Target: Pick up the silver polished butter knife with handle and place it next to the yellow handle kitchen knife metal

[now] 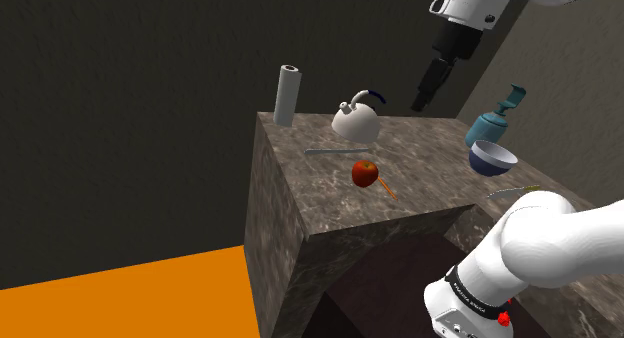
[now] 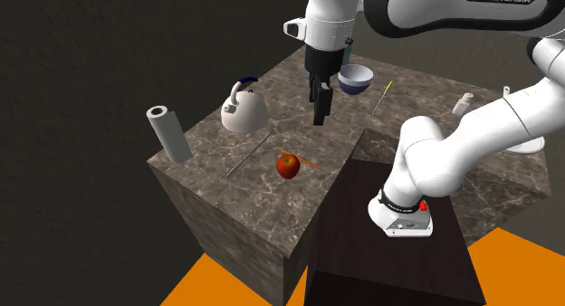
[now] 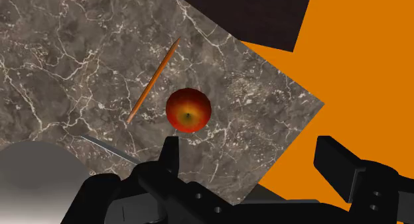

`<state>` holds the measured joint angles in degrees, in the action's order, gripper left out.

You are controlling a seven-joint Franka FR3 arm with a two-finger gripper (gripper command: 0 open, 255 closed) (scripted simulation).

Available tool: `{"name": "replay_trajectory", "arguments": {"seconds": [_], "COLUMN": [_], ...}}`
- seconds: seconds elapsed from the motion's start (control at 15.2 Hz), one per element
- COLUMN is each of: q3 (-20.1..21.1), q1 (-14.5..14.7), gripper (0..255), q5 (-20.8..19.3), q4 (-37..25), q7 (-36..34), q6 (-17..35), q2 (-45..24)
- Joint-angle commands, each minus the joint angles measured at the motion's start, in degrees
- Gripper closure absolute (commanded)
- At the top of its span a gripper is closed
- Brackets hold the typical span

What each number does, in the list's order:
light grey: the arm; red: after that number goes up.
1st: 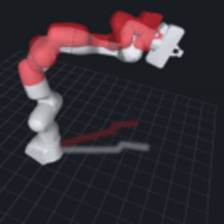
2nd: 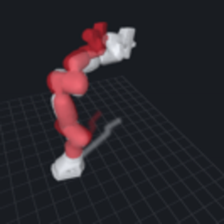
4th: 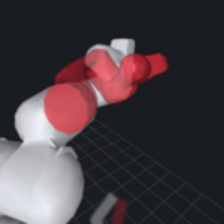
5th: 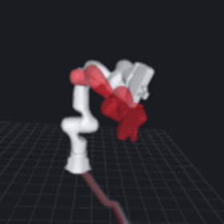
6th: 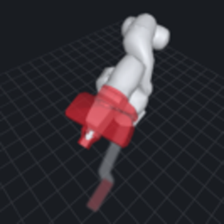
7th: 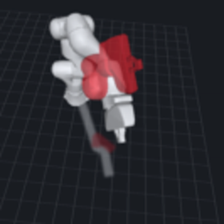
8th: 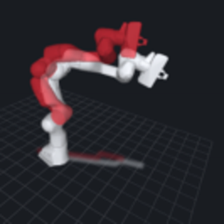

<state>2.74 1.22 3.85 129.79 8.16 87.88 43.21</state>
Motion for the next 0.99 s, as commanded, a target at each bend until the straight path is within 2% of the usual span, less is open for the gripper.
{"name": "replay_trajectory", "arguments": {"seconds": [0.0,0.46,0.92], "q3": [0.0,-6.9,-12.9], "q1": [0.0,2.7,5.6], "gripper": [0,0,0], "q5": [0.0,-4.1,-5.7], "q4": [0.0,5.0,4.8], "q7": [0.0,18.3,36.2], "q6": [0.0,12.1,23.9], "q2": [0.0,-7.1,-18.9]}}
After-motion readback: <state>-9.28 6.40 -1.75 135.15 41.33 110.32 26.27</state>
